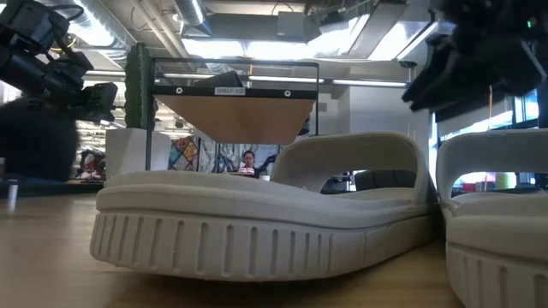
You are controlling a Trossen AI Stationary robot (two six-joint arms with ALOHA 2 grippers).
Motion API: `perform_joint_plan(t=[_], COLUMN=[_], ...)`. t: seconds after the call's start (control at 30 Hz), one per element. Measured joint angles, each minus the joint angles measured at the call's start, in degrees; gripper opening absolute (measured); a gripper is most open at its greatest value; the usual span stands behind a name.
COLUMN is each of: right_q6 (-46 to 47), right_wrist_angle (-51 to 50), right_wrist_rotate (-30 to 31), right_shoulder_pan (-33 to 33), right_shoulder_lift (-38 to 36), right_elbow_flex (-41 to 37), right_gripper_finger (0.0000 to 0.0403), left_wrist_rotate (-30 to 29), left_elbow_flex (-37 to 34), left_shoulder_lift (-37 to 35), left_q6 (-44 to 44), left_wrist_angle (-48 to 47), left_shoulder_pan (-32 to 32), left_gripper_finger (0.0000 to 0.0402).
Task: Pick and place slides into the shelf
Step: Put the black slide on the shelf
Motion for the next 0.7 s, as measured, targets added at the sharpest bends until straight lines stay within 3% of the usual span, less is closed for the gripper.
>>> perform_joint_plan(t=[0.1, 0.47, 0.7], right_q6=[-4.4, -4.8, -13.5], right_wrist_angle=[4.0, 13.7, 18.6], right_wrist_rotate=[-2.1, -6.0, -6.6], right_shoulder_pan=[-0.6, -0.9, -1.9], right_shoulder_lift=[0.6, 1.6, 3.3], right_elbow_flex=[-3.0, -11.3, -12.8], right_gripper_finger=[0.0188, 0.0188, 0.0188], left_wrist_rotate=[0.0, 0.0, 0.0], left_elbow_flex=[0.0, 0.0, 0.0], left_shoulder_lift=[0.0, 0.0, 0.0], left_q6=[0.0, 0.0, 0.0], left_wrist_angle=[0.0, 0.0, 0.0], left_shoulder_pan=[0.0, 0.0, 0.0], left_gripper_finger=[0.0147, 0.0147, 0.0147])
